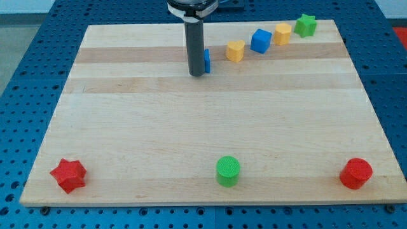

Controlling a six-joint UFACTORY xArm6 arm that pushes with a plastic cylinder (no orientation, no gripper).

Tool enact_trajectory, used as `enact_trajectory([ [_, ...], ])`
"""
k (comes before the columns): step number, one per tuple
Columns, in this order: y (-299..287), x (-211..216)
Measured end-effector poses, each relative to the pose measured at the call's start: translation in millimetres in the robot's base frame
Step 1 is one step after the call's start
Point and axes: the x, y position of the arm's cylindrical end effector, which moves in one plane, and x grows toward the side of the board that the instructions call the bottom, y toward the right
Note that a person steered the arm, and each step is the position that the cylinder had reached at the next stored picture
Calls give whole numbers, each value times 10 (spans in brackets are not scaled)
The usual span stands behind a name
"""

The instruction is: Place the red star to the bottom left of the blue triangle

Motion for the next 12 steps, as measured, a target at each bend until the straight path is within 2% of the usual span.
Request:
enact_trajectory([
  [1, -373, 278],
  [2, -805, 932],
  [4, -762, 2611],
  [5, -873, 2641],
  [7, -2531, 2623],
  [8, -2705, 2498],
  [10, -1763, 2425],
  [11, -1459, 2424],
  [12, -1444, 2204],
])
